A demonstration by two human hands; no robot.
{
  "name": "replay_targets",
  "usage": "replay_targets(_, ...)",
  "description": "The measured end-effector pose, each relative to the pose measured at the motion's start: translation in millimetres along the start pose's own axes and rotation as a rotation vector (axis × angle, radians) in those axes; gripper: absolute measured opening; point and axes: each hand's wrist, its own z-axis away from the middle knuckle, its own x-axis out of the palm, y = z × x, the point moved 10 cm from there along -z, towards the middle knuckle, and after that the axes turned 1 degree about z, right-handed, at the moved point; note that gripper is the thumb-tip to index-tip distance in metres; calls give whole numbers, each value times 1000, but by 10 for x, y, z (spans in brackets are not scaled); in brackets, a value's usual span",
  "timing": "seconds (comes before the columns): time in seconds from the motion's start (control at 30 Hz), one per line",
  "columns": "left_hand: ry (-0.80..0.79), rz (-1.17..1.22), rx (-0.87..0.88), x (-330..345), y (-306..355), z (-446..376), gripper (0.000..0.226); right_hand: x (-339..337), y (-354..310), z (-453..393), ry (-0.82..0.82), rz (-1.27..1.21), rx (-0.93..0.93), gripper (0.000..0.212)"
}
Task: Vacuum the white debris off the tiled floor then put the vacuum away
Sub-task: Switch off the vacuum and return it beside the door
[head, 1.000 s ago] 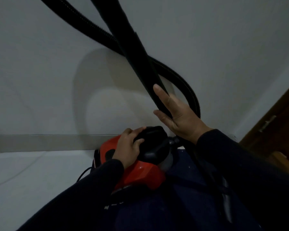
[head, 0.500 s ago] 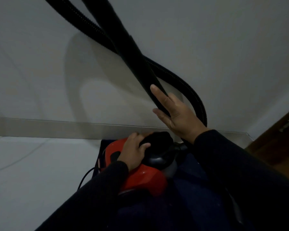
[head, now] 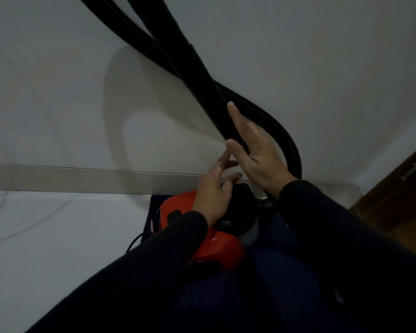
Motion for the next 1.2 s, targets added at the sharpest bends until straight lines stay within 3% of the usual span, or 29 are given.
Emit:
replay_targets(0.07,101,60,18,-158,114,-74,54,-11,60,65,35,-85,95,60)
replay_targets(0.17,190,-14,82,-437,288,-132,51,-71,226,300,217,-121,274,55)
replay_targets(0.27,217,-48,110,-597,399,-68,49,30,421,697,327,-13,489,47)
replay_targets(0.33,219,-71,102,-667,392,-29,47,154,528,917,294,98,618,48)
replay_targets(0.43,246,-16,-29,-768,191,20,48,313,591,1028,200,150,641,61)
replay_targets(0.53,284,89,-203,-819,-72,187,32,502,710,1083,75,179,647,45)
replay_targets(0.67,289,166,-306,-724,-271,326,21,517,797,1143,65,185,643,51)
replay_targets(0.8,329,211,-368,-537,-366,414,21,453,937,1272,67,162,666,43)
replay_targets(0.97,484,224,-451,-428,-519,661,31,385,1078,1517,97,100,728,41)
replay_targets(1.07,634,350,-485,-341,-518,792,59,335,1080,1561,137,59,745,41)
replay_targets(1.2,715,393,-434,-301,-434,832,94,313,1069,1591,177,-5,750,43)
